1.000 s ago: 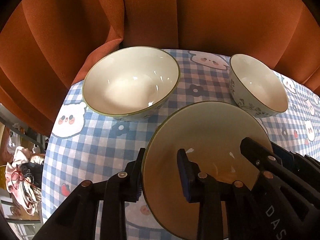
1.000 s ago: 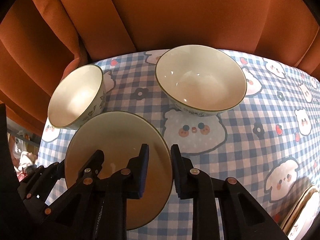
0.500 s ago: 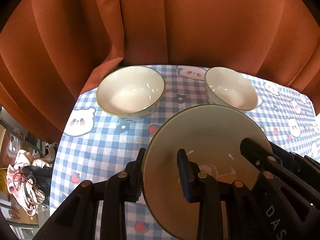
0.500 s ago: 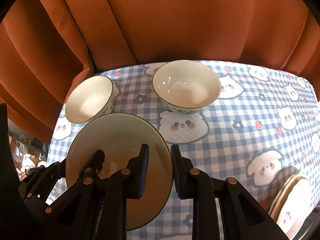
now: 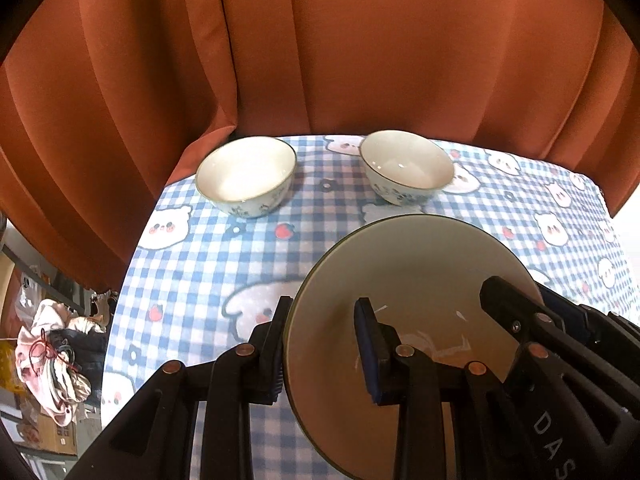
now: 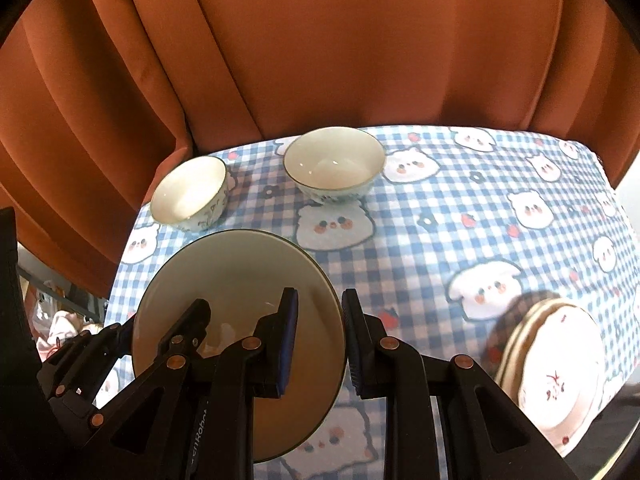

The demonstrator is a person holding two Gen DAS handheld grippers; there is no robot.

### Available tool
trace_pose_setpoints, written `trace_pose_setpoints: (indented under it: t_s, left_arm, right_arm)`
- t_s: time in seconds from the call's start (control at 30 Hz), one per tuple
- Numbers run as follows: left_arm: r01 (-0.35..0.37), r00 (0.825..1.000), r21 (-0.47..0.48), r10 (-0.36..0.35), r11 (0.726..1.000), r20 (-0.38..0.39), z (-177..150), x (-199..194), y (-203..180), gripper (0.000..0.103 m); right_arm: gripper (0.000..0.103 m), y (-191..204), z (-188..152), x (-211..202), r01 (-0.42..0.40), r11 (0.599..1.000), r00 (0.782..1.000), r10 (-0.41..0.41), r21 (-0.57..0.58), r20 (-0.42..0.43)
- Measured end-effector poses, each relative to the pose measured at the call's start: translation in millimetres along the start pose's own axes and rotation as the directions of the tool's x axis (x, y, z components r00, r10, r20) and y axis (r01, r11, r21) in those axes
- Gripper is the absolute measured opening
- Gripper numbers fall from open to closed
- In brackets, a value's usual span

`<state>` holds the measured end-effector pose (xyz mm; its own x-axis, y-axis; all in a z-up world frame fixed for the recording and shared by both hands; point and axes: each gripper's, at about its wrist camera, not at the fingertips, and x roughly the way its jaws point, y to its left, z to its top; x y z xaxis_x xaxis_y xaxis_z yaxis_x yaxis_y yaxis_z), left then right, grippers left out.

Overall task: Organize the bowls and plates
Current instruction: 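Carry the cream bowl with both grippers toward the plate stack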

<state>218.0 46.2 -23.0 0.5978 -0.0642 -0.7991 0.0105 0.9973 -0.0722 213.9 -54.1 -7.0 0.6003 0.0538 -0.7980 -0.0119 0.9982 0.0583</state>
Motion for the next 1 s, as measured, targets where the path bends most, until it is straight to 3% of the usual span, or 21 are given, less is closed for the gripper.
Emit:
trace_pose_setpoints:
  t_s: [0.47, 1.0]
  left_arm:
    - [-0.024, 0.999, -0.008, 0.023, 1.000, -0.033, -50, -16, -35, 0.030]
    - [-0.052, 0.991, -0.057, 0.045, 0.997, -0.123, -94, 17, -70, 0.030]
  right_arm:
    - [0.026, -39, -51, -25, -0.009, 0.999, 1.000, 0.008, -0.035, -0.026]
    - [0.026, -79, -88, 7, -0.029, 0.995, 0.993, 0.017, -0.100, -0.117]
